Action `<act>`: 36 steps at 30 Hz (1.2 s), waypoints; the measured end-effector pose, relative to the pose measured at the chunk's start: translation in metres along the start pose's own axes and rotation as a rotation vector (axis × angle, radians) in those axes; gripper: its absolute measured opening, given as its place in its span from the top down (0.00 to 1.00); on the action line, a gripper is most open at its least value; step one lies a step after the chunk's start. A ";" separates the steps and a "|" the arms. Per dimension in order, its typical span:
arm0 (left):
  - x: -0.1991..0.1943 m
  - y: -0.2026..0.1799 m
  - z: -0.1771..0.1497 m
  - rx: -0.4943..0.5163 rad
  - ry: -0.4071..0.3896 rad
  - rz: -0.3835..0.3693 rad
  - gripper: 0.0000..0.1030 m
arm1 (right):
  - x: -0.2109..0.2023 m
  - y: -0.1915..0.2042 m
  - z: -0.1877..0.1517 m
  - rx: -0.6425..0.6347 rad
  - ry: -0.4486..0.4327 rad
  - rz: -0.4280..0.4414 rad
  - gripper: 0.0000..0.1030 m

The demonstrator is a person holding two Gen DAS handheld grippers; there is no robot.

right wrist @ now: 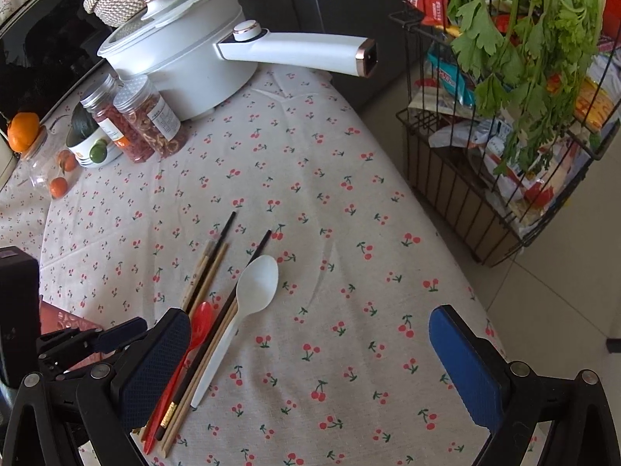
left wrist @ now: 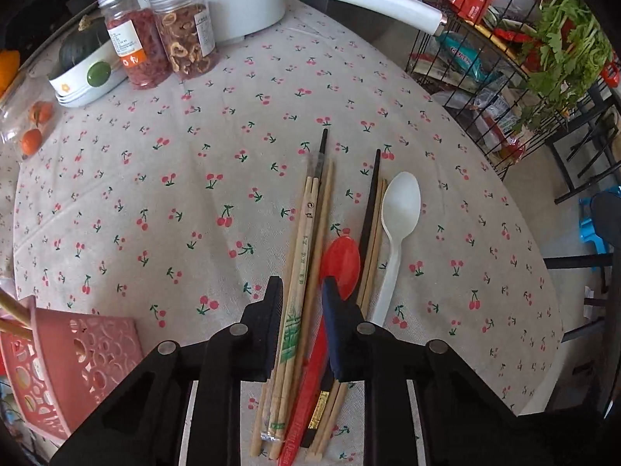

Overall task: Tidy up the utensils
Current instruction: 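Grasp the paper-wrapped disposable chopsticks with the left tool, then lift the wrapped chopsticks with the left tool while the right tool grasps the white spoon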

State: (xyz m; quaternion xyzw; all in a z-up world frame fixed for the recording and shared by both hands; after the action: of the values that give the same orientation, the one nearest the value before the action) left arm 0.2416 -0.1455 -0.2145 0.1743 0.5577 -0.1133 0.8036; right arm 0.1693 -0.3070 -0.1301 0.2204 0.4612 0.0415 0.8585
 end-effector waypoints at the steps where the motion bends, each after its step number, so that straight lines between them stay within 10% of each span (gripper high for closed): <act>1: 0.006 -0.001 0.003 -0.002 0.004 0.005 0.82 | 0.000 -0.002 0.000 0.002 0.002 0.001 0.02; 15: 0.028 -0.007 0.017 0.019 0.003 0.037 0.91 | 0.009 -0.018 0.004 0.044 0.027 -0.004 0.02; 36: -0.129 0.055 -0.039 -0.067 -0.381 -0.087 0.91 | 0.072 -0.014 -0.007 0.082 0.150 -0.050 0.02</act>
State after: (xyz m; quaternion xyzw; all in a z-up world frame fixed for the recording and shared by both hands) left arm 0.1835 -0.0814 -0.0978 0.0986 0.4061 -0.1601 0.8943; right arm 0.2030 -0.2977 -0.1945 0.2401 0.5307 0.0172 0.8126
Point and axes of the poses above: each gripper's, at about its wrist camera, not at the fingertips, and x roughly the way its jaws point, y to its left, z to its top, the point moved 8 cm from there along x, roughly the way its jaws point, and after that the axes turned 14 degrees about z, right-handed, at the moved point
